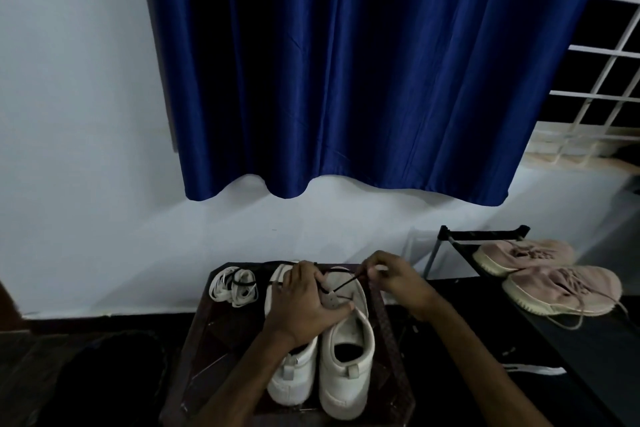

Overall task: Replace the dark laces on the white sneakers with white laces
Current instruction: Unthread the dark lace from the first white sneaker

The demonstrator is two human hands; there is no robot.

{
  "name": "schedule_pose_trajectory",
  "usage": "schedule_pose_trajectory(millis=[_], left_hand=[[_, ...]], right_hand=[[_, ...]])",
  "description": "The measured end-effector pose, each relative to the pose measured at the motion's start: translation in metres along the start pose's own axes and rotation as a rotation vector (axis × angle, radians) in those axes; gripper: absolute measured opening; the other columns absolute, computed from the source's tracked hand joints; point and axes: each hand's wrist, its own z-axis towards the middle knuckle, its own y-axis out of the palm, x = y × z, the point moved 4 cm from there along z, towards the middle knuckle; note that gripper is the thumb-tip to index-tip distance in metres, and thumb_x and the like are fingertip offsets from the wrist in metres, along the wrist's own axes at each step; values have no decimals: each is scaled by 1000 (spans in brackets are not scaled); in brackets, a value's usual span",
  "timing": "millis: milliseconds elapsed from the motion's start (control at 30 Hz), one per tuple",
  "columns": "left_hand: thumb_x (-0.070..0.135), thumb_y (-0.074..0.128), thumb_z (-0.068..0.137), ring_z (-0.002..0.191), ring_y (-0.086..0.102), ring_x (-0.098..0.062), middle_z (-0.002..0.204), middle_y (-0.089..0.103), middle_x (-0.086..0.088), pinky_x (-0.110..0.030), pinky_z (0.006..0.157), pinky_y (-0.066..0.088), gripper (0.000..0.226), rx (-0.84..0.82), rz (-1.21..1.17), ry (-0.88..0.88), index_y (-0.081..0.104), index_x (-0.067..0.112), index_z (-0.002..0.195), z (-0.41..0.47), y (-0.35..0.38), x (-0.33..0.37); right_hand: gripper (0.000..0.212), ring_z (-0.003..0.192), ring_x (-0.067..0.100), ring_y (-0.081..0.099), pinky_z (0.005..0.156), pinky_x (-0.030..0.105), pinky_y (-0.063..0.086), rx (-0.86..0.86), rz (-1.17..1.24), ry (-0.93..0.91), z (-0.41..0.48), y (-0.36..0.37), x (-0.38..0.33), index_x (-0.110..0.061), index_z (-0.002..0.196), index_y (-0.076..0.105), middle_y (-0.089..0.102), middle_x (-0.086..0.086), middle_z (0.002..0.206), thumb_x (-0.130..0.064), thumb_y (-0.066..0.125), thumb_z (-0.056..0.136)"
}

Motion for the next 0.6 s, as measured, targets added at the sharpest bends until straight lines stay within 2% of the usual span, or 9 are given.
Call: schedule_pose_trajectory(millis=[100, 167, 233, 267, 333, 400, 433, 533, 600], left_hand=[[82, 46, 54, 105, 45, -10, 96, 39, 15, -31, 88, 34, 67, -5, 2, -13, 34, 31, 95, 1, 1, 1], [82, 44, 53, 107, 45, -12, 97, 39, 14, -28, 84, 32, 67, -10, -4, -24, 35, 30, 95, 1, 2, 2], [81, 44, 52, 106, 46, -12, 95, 39, 14, -27, 81, 30, 65, -9, -24, -29, 35, 31, 93, 2, 2, 1], [80, 44, 52, 105, 45, -12, 94, 38, 15, -27, 80, 29, 64, -11, -40, -30, 35, 31, 92, 2, 2, 1], [79, 47, 53, 101, 44, -12, 92, 37, 15, -29, 80, 31, 63, -21, -71, -28, 36, 31, 91, 1, 2, 1], [79, 49, 54, 98, 42, -12, 92, 36, 14, -32, 83, 36, 64, -46, -94, -38, 36, 29, 91, 1, 3, 0], [80, 49, 54, 98, 41, -12, 93, 37, 14, -34, 85, 37, 64, -57, -100, -48, 36, 29, 91, 1, 3, 0], [81, 48, 52, 101, 41, -12, 95, 40, 13, -36, 89, 37, 66, -85, -91, -85, 37, 28, 91, 2, 2, 0], [82, 46, 50, 99, 39, -11, 95, 40, 12, -35, 91, 36, 69, -87, -70, -103, 36, 28, 91, 1, 1, 1]], right_hand=[[21, 77, 6, 59, 72, 19, 43, 92, -201, -29, -9, -22, 11, -21, 76, 60, 60, -1, 89, -4, 67, 86], [22, 82, 8, 59, 73, 15, 41, 24, -427, -7, -5, -14, 10, -29, 76, 61, 55, -5, 92, -9, 70, 81], [12, 82, 8, 55, 72, 9, 37, -57, -480, -68, 0, 6, -3, -22, 89, 69, 49, -10, 92, -16, 73, 80], [15, 80, 7, 53, 72, 7, 37, -90, -472, -115, 4, 18, -11, -18, 94, 71, 47, -12, 89, -17, 73, 80], [15, 82, 10, 57, 77, 14, 45, -183, -491, -171, 11, 39, -25, -18, 92, 73, 51, -15, 85, -15, 73, 77], [14, 91, 16, 60, 83, 31, 50, -211, -552, -116, 15, 50, -33, -23, 83, 70, 60, -8, 92, -13, 68, 74], [15, 94, 17, 61, 84, 34, 50, -205, -591, -94, 17, 52, -34, -26, 79, 67, 63, -6, 97, -13, 66, 73], [12, 98, 15, 59, 88, 36, 46, -189, -641, -71, 14, 48, -29, -29, 79, 59, 63, -9, 101, -19, 63, 76], [12, 95, 11, 59, 85, 34, 48, -178, -597, -90, 8, 32, -25, -30, 80, 58, 62, -11, 96, -20, 64, 79]])
